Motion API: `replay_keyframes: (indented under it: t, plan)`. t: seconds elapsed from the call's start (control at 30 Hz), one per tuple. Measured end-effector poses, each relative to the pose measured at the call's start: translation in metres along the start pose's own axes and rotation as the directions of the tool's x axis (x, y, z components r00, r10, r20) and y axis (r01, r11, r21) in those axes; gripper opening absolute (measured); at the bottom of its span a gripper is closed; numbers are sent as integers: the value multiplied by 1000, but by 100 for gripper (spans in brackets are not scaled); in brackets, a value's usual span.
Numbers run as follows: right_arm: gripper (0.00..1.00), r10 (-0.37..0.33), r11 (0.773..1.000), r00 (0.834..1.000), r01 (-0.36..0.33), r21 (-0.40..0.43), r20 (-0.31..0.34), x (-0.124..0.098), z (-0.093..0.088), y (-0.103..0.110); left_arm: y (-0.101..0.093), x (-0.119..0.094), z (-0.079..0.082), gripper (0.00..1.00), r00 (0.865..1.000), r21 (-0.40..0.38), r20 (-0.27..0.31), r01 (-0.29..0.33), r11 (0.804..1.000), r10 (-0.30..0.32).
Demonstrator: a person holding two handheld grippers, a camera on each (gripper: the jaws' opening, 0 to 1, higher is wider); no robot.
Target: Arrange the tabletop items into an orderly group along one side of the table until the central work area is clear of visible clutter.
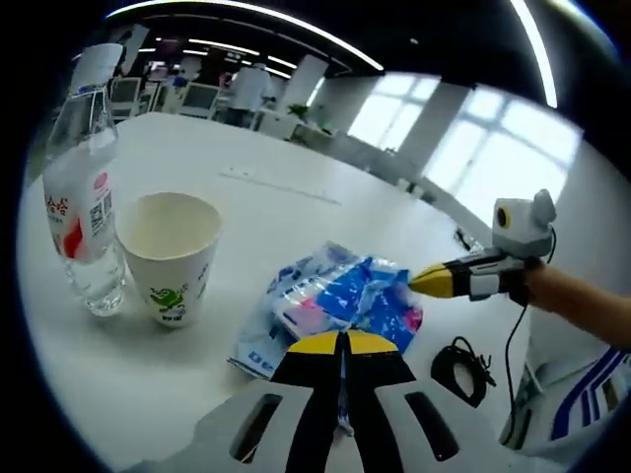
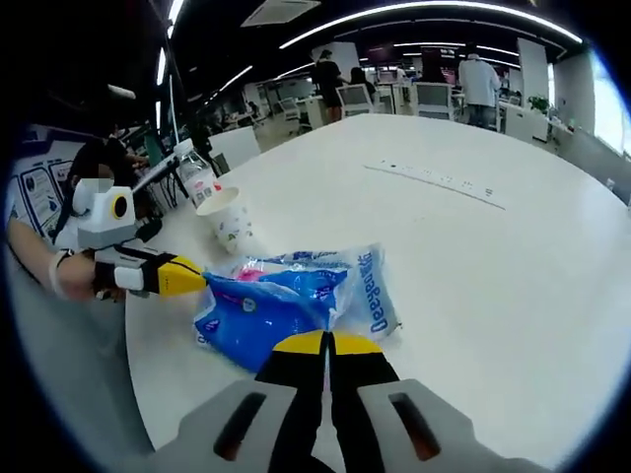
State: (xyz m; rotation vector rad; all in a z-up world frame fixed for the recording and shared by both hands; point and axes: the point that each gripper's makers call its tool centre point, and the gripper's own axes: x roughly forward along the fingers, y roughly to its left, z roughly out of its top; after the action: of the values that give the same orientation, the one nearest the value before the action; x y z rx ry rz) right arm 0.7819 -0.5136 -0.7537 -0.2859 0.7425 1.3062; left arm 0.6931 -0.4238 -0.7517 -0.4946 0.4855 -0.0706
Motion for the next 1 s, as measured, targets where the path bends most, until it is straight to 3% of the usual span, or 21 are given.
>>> replay_keyframes:
  t: [0.2, 0.27, 0.6, 1.0]
  plan:
    - [0, -25, 1000, 999, 25, 6, 25, -12, 2, -3, -13, 1, 7, 0, 999, -27, 12, 38, 999, -38]
    - [0, -39, 999, 999, 39, 11, 35, -18, 2, -5, -18, 2, 12, 0, 999, 25, 15, 50, 998, -50]
    - [0, -108, 993, 992, 105, 50, 63, -52, -6, -13, -50, 14, 21, 0, 991, 85, -7, 133, 987, -133]
    - [0, -216, 973, 971, 206, 106, 101, -96, -21, -32, -96, 31, 32, 0, 973, 177, -37, 230, 957, -227]
